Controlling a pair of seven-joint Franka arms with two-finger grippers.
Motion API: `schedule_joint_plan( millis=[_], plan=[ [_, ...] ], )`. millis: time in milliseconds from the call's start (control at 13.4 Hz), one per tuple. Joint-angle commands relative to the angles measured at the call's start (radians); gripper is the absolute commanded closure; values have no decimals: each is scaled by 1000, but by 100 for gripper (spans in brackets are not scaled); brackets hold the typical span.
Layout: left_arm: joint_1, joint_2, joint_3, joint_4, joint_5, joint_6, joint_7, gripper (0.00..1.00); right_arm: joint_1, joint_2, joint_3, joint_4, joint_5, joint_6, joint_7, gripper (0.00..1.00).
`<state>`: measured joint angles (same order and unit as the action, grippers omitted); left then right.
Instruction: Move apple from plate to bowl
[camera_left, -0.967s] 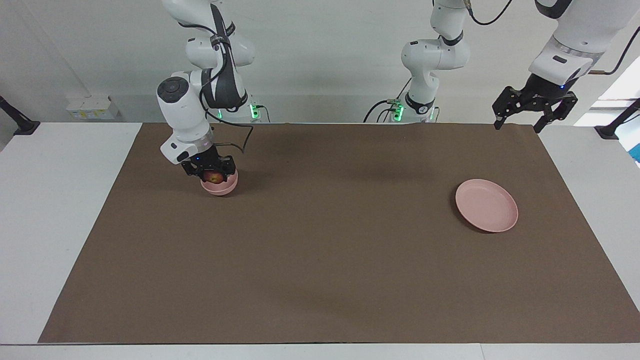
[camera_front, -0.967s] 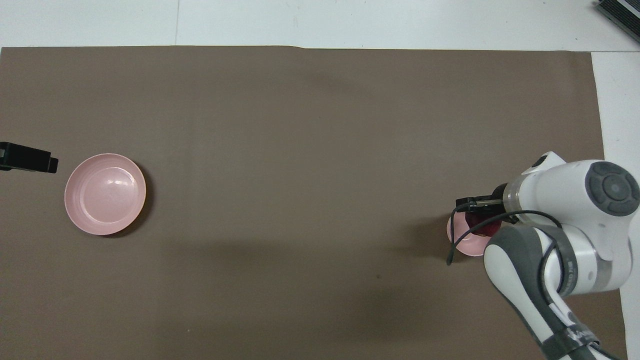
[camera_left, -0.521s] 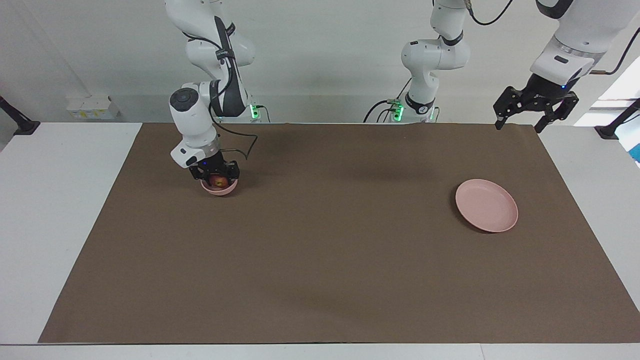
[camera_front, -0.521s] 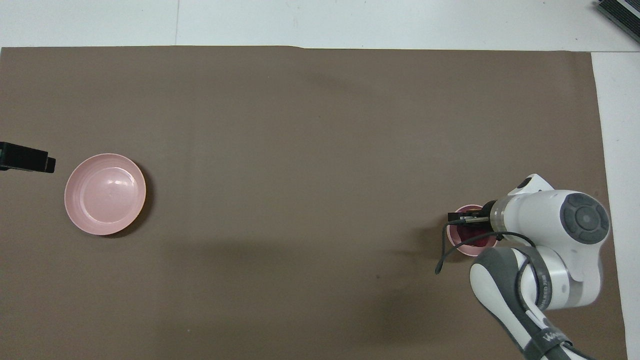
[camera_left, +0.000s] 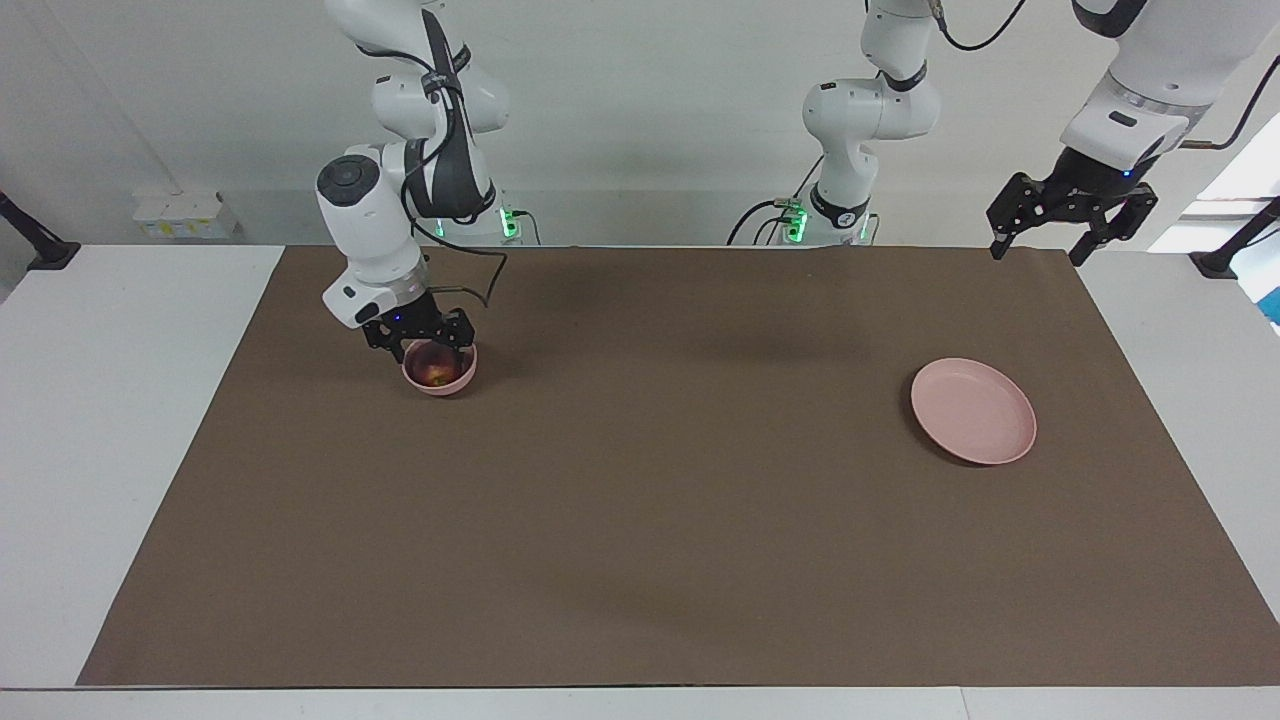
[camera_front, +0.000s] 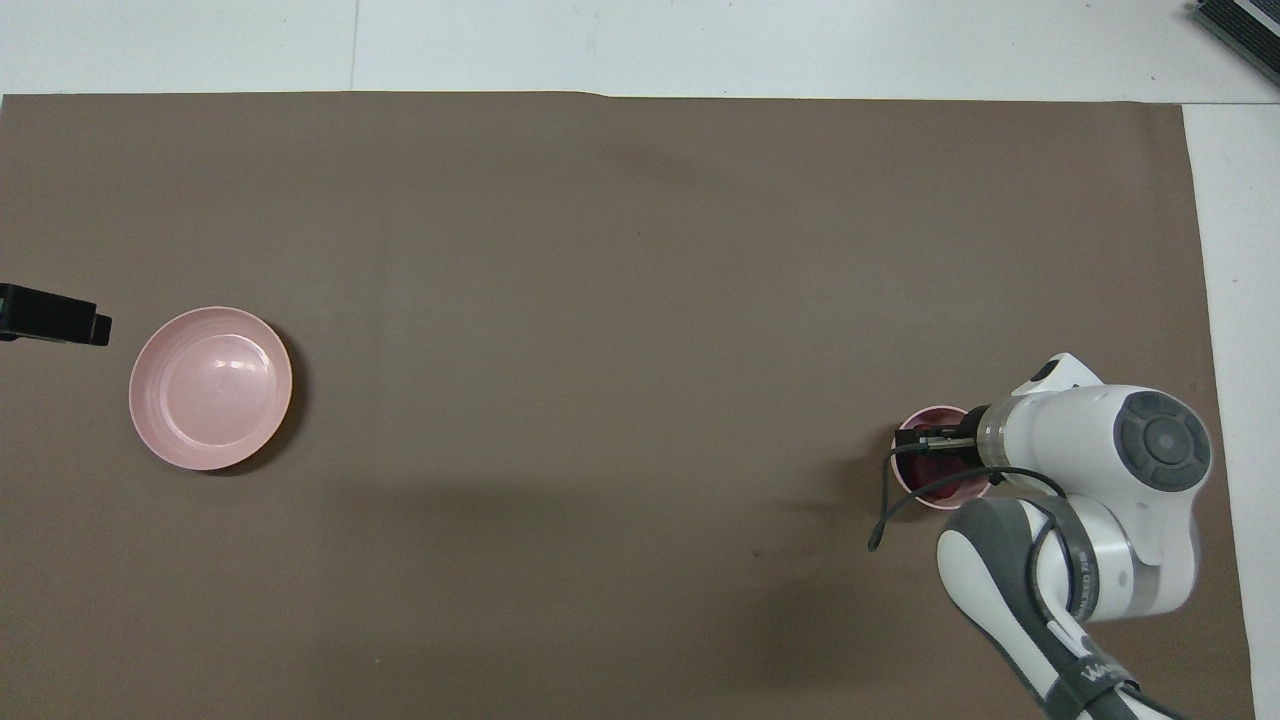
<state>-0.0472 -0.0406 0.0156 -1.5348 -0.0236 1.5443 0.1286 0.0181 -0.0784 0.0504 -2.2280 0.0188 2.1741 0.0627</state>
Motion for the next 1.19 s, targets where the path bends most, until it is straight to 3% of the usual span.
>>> schedule_joint_plan(
  millis=[0,372,595,819,1116],
  plan=[
    [-10,-10,7,-4,16,-10,5,0,-26,12,8,126,-7,-115,-14,0],
    [-10,-10,7,-2,16,-10,5,0,-27,15,6,347,-5,-311,55,0],
    [-10,-10,7,-4,16,-10,5,0,-3,6,19,419,-7,-384,173,0],
    [-10,-10,7,-4,16,-10,5,0,-26,17,20,528,-16,-466,70,0],
    [-10,-10,7,-4,16,-10,5,0,-65,83,8,666,6,-585,68,0]
  ],
)
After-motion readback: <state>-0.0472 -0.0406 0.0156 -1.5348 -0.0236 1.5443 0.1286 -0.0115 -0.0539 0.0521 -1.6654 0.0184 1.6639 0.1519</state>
